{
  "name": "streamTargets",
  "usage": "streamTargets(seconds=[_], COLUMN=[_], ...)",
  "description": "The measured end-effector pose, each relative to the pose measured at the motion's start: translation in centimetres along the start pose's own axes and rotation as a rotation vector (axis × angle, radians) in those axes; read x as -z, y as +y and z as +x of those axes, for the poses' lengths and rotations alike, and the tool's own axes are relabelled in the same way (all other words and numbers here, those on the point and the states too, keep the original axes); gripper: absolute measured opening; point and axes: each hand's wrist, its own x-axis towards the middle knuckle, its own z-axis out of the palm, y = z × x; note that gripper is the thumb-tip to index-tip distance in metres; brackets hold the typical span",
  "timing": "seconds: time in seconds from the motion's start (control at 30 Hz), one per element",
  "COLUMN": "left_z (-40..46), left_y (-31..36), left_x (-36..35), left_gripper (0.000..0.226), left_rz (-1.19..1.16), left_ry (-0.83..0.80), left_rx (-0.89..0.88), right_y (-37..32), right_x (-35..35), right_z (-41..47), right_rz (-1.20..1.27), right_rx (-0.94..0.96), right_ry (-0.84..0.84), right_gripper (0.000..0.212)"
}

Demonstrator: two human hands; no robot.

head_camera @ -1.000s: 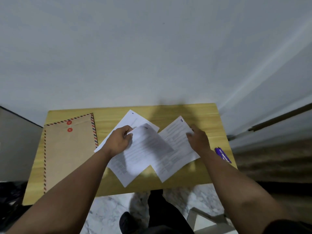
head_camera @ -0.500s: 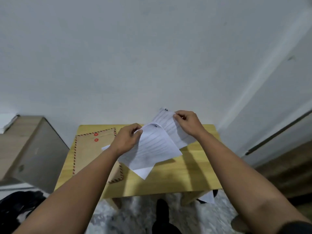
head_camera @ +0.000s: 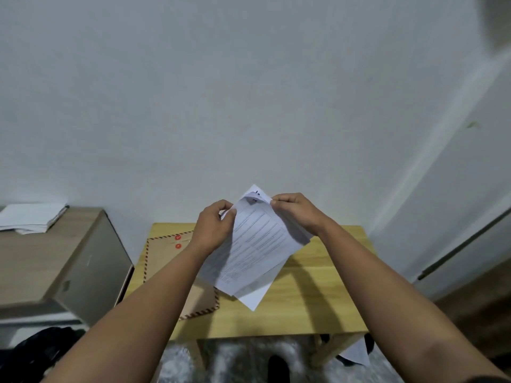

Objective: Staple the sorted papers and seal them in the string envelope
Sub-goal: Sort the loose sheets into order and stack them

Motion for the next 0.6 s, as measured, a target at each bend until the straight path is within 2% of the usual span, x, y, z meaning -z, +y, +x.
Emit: streamTargets(seconds=[0.1, 0.23, 0.3, 0.37, 0.47, 0.6], left_z=[0.6, 1.4, 2.0, 2.6, 4.1, 6.4], left_y=[0.1, 0.1, -0.4, -0.9, -1.5, -3.6], left_x=[-0.1, -1.3, -2.0, -2.5, -3.2, -4.9], left_gripper=[0.019, 0.016, 0.008, 0.013, 0.010, 0.018], left_rz=[-0.019, -0.011, 0.094, 0.208, 0.129, 0.111], left_ry=[0.034, 0.064, 0.091, 0.088, -0.070, -0.273], left_rx=[0.055, 0.102, 0.101, 0.097, 0.128, 0.263], right_y=[-0.2, 0.5, 1.4, 2.4, 4.5, 8.1], right_x=[-0.3, -0.2, 0.2, 0.7, 1.9, 3.1], right_z=[0.3, 0.7, 0.9, 1.3, 2.3, 3.9], right_rz=[0.008, -0.025, 0.013, 0.113, 0.204, 0.143], right_rx=[0.025, 0.050, 0.035, -0.017, -0.118, -0.261], right_ry=[0.035, 0.035, 0.035, 0.031, 0.024, 0.004], right_gripper=[0.023, 0.011, 0.014, 0.016, 0.017, 0.015])
